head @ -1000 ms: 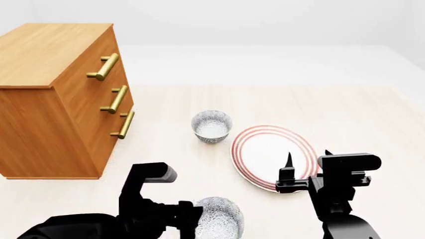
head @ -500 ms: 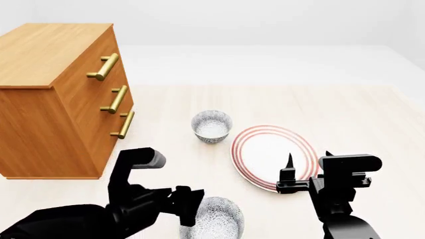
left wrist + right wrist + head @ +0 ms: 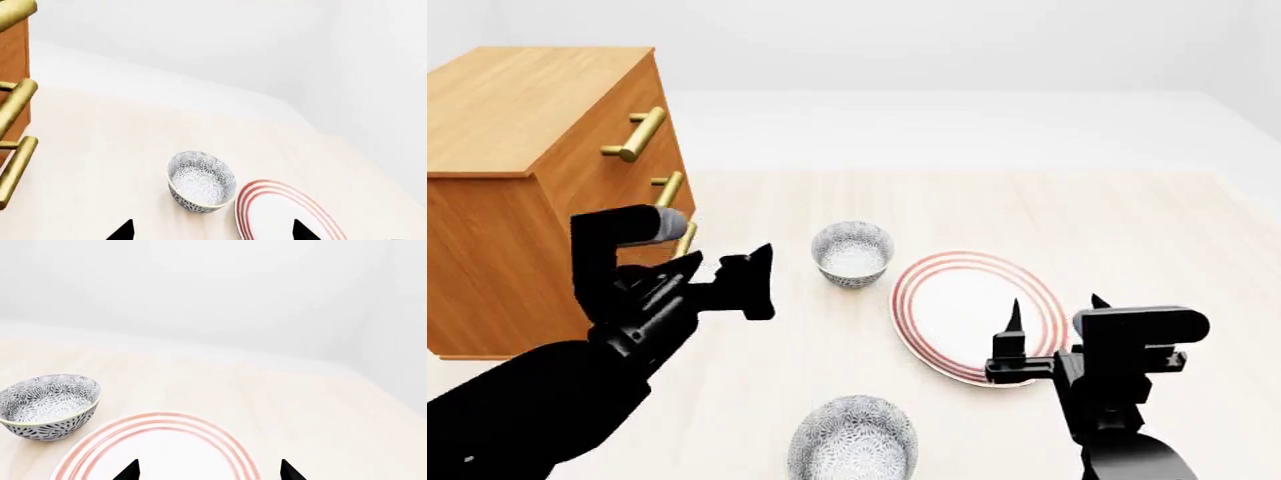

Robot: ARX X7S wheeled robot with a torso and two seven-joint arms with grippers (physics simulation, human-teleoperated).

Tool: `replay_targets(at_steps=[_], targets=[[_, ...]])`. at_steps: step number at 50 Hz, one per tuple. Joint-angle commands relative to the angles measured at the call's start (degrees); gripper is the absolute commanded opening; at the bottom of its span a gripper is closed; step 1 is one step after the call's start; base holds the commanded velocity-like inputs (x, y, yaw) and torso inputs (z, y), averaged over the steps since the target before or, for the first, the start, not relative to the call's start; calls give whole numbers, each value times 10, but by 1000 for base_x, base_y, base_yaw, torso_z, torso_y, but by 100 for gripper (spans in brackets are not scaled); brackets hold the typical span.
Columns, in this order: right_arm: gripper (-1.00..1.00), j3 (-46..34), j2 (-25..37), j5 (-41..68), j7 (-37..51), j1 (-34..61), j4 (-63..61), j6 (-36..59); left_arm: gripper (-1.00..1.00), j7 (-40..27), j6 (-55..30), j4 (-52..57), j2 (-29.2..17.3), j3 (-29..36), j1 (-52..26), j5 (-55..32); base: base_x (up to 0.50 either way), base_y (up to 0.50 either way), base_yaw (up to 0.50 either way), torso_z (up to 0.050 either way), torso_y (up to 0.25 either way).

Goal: Stack the bowl in the middle on the bowl at the back.

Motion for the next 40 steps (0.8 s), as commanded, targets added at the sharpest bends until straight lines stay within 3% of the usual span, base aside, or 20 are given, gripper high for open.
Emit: replay_targets(at_steps=[1,11,21,33,37,40], targets=[[100,7,5,-4,22,-1,-58,23,100,35,155,10,13,7,14,186,0,0,0,0,0],[100,18,21,-16,61,-15,-211,81,100,11,278,124,21,-24,87,269,0,0,0,0,0],[100,36,36,-27,92,-44,-349,123,100,14,330,194,19,-75,148,249,0,0,0,0,0],[100,45,43,-45,109,-102,-427,73,100,48,421,256,35,-126,249,253,0,0,0,0,0],[100,7,97,-42,174,-125,-435,41,100,63,458,269,47,-141,283,259,0,0,0,0,0],[100,-65,236,39,340,-127,-435,-28,100,71,473,275,52,-146,303,263,0,0,0,0,0]])
